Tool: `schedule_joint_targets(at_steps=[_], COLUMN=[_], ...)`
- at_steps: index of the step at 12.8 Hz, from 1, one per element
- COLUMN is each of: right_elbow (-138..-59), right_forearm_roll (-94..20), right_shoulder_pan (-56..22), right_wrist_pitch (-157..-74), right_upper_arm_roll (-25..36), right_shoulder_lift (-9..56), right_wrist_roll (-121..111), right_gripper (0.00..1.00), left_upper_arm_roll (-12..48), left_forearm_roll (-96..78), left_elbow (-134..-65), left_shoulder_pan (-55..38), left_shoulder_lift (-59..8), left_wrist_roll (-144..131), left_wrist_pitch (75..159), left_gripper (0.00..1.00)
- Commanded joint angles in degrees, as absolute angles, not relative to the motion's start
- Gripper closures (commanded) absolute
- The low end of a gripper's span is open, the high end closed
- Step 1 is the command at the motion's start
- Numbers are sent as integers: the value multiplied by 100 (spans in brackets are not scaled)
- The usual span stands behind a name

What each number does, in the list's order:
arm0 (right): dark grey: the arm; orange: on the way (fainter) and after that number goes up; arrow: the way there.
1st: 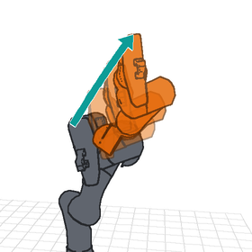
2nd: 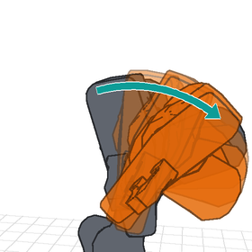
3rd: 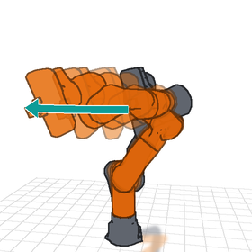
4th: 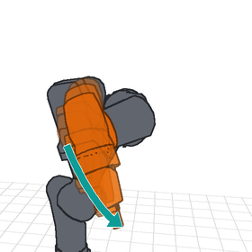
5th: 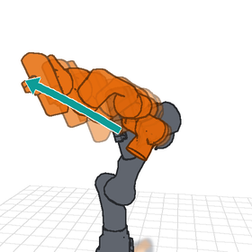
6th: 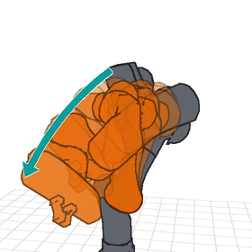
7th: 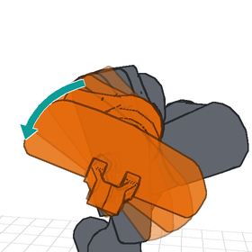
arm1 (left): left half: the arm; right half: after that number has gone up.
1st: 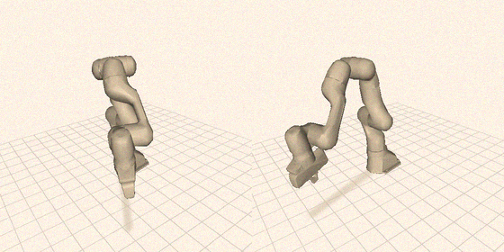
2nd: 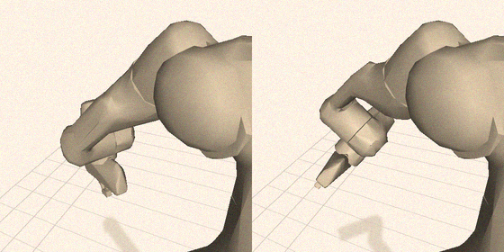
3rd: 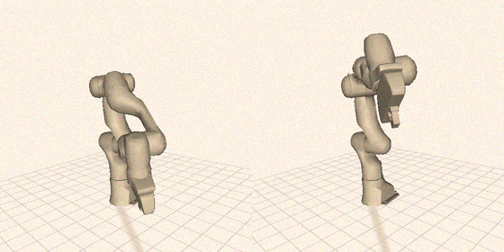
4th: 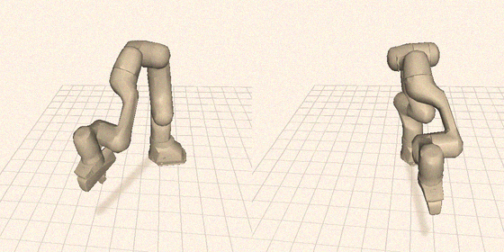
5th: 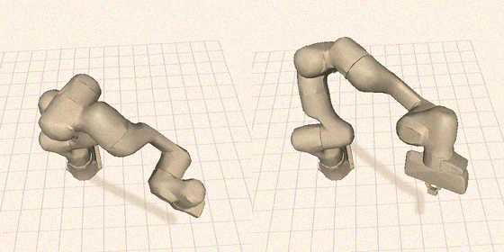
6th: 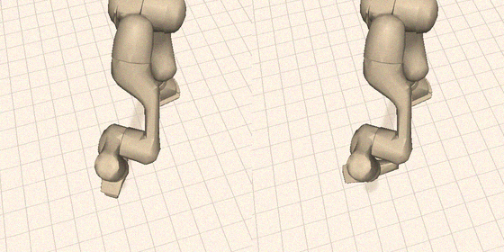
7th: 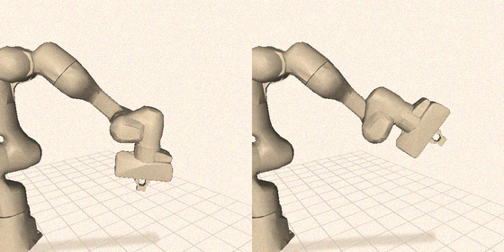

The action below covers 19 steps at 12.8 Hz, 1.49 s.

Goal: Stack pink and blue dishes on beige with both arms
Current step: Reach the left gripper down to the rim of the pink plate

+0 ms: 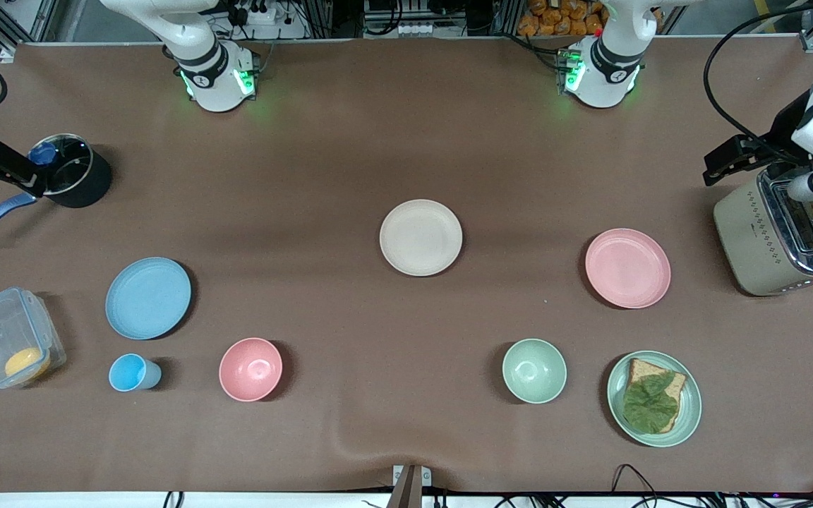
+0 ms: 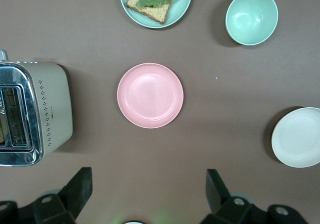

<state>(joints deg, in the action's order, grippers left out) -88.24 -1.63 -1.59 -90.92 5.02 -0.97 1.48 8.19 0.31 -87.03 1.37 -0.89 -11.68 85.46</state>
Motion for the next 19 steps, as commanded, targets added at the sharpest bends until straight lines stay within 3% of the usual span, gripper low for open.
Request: schedule_joint_targets(at_steps=[1, 6, 10, 16, 19], right_elbow=[-8921, -8921, -8921, -8886, -8877], right_forearm_roll=[-185, -185, -185, -176, -149], right_shoulder_pan=[-141, -141, -123, -106, -27], right_wrist_pitch=[-9105, -9097, -9097, -9097, -9088], right_upper_arm_roll=[501, 501, 519, 519, 519], right_shoulder_lift=[-202, -202, -202, -150, 376], right_wrist_roll=[158, 158, 158, 158, 210], right_gripper=[0, 0, 0, 0, 0], left_upper_arm_roll=[861, 861, 844, 861, 861], left_forearm_roll=[115, 132, 219, 264, 255], left_elbow=[-8648, -8683, -9130, -11343, -12276], left_shoulder_pan=[149, 176, 202, 693, 914], left_shoulder_lift=[-70, -166, -430, -343, -631], left_wrist_roll=[-1248, -1204, -1151, -967, -748], left_wrist_pitch=[8455, 8464, 8787, 11193, 12556], left_gripper=[0, 0, 0, 0, 0])
